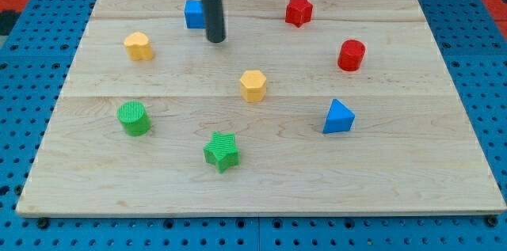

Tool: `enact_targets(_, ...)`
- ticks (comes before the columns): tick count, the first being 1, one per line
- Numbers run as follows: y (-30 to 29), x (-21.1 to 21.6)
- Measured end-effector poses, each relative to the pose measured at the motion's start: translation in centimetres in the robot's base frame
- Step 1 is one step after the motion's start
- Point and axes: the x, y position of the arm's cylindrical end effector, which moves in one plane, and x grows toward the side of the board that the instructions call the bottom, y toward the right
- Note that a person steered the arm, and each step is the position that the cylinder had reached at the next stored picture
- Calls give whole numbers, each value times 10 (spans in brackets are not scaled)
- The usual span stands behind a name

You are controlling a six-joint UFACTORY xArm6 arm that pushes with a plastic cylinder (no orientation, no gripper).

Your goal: Place the red circle at the right side of the red star

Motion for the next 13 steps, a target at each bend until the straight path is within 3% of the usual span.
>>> enact_targets(1,-27,-21)
enact_targets(2,-19,-48)
enact_targets(3,32,5)
enact_targets(4,114,10)
enact_targets(6,140,-40)
enact_targets(8,288,17)
enact_targets(9,295,77)
enact_targets(11,224,45)
enact_targets(12,233,80)
enact_targets(13,200,72)
